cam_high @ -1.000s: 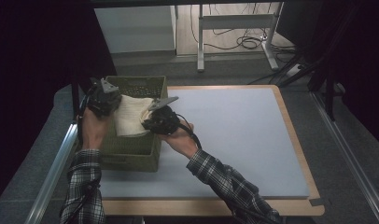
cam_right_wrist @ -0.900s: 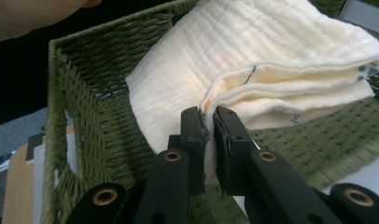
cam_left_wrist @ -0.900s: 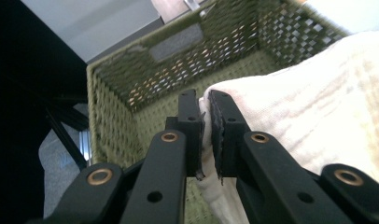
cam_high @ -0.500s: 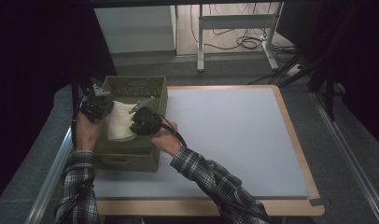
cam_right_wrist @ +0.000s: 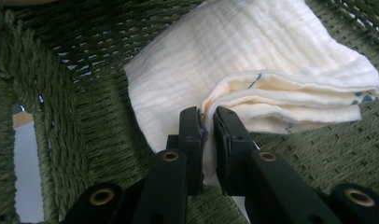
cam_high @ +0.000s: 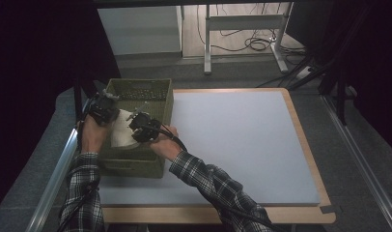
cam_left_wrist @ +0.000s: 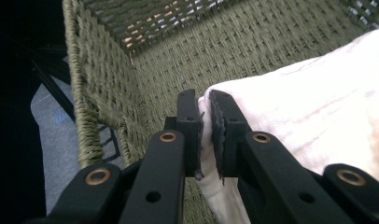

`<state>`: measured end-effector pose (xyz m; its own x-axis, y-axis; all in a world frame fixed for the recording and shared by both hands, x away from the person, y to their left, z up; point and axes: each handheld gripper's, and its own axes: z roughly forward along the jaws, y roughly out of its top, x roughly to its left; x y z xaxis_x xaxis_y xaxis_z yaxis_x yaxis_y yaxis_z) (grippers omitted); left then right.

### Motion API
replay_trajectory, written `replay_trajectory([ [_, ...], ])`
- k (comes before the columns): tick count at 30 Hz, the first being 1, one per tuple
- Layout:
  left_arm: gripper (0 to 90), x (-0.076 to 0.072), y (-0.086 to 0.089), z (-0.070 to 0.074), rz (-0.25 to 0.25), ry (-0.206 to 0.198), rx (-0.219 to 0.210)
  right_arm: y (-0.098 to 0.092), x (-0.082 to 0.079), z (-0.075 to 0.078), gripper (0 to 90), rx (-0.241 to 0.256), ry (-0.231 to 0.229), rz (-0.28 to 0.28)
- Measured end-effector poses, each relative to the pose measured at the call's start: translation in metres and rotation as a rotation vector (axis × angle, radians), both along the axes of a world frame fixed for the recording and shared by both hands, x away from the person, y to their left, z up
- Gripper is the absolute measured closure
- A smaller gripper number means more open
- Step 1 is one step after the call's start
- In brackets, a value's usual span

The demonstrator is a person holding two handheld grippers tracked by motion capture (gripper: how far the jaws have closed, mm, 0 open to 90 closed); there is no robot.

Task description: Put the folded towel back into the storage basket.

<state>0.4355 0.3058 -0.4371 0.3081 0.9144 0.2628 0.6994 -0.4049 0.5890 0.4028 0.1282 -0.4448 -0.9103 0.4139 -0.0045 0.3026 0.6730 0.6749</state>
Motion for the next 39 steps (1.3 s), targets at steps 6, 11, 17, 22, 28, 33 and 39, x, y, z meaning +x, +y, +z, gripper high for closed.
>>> replay_trajectory([
  [6, 76.9, 0.009, -0.006, -0.009, 0.007, 0.065, 0.011, -0.001, 0.001, -0.001, 76.5, -0.009, -0.007, -0.003],
  [11, 67.7, 0.013, -0.010, -0.015, 0.010, 0.076, -0.003, -0.003, 0.001, 0.002, 74.5, 0.011, -0.023, -0.009],
  [17, 56.7, 0.011, -0.011, -0.015, 0.017, 0.048, -0.027, -0.012, 0.004, 0.005, 69.4, 0.034, -0.030, -0.009],
  [22, 47.7, 0.007, -0.009, -0.012, 0.033, 0.018, -0.079, -0.019, 0.004, 0.005, 62.3, 0.050, -0.034, -0.008],
  [28, 35.9, 0.001, -0.006, -0.008, 0.044, -0.021, -0.164, -0.028, 0.000, 0.009, 50.9, 0.085, -0.051, 0.007],
  [33, 26.2, -0.005, -0.007, -0.003, 0.032, -0.057, -0.218, -0.039, -0.001, 0.013, 42.3, 0.124, -0.072, 0.015],
  [39, 19.0, -0.012, -0.007, 0.002, 0.023, -0.082, -0.288, -0.051, -0.001, 0.014, 34.0, 0.142, -0.074, 0.021],
])
